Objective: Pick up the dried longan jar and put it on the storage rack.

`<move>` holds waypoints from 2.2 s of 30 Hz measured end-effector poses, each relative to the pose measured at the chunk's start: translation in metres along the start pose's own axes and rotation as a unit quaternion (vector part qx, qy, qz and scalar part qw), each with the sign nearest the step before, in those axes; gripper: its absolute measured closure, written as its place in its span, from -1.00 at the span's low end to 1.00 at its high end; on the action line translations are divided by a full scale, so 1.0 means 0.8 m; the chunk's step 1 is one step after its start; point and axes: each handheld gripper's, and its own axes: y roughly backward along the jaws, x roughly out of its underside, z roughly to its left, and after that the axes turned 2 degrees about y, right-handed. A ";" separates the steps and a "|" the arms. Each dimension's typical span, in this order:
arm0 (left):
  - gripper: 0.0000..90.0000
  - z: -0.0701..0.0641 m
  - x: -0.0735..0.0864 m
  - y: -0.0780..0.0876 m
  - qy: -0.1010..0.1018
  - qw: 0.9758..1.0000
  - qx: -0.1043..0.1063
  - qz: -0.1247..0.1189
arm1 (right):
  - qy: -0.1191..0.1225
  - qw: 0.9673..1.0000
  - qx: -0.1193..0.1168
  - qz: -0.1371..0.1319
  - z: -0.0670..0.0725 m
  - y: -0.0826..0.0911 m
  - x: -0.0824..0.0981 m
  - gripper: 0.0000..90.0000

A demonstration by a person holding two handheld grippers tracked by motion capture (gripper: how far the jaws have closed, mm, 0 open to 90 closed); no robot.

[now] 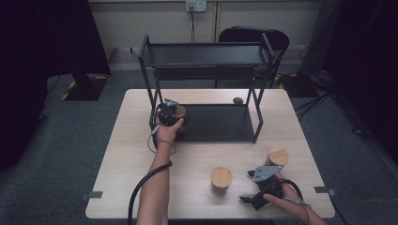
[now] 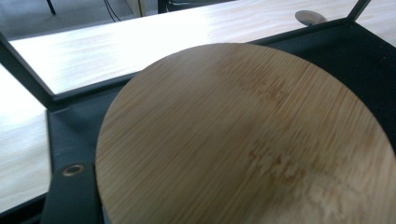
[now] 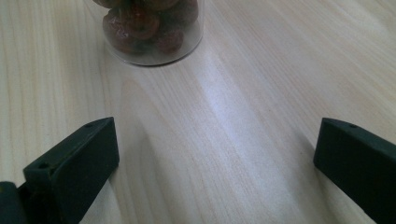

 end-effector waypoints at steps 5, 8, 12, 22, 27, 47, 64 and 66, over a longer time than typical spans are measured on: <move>-0.43 -0.002 -0.004 -0.008 -0.003 1.000 -0.002 0.005 | 0.000 1.000 0.000 0.000 0.000 0.000 0.000 -1.00; -0.43 -0.003 -0.005 -0.011 -0.004 1.000 -0.005 0.007 | 0.000 1.000 0.000 0.000 0.000 0.000 0.000 -1.00; -0.43 -0.002 -0.006 -0.014 -0.005 1.000 -0.007 0.006 | 0.000 1.000 0.000 0.000 0.000 0.000 0.000 -1.00; -0.43 -0.006 -0.003 -0.025 -0.006 1.000 -0.017 0.007 | 0.000 1.000 0.000 0.000 0.000 0.000 0.000 -1.00; -0.43 -0.009 -0.001 -0.029 -0.013 1.000 -0.022 0.004 | 0.000 1.000 0.000 0.000 0.000 0.000 0.000 -1.00; -0.46 -0.010 -0.004 -0.030 -0.015 1.000 -0.024 0.010 | 0.000 1.000 0.000 0.000 0.000 0.000 0.000 -1.00; -0.86 -0.005 -0.002 -0.016 0.028 1.000 -0.007 0.002 | 0.001 1.000 0.000 0.000 0.000 0.000 0.000 -1.00; -0.86 -0.006 -0.002 -0.014 0.028 1.000 -0.006 0.000 | 0.001 1.000 0.000 0.000 0.000 0.000 0.000 -1.00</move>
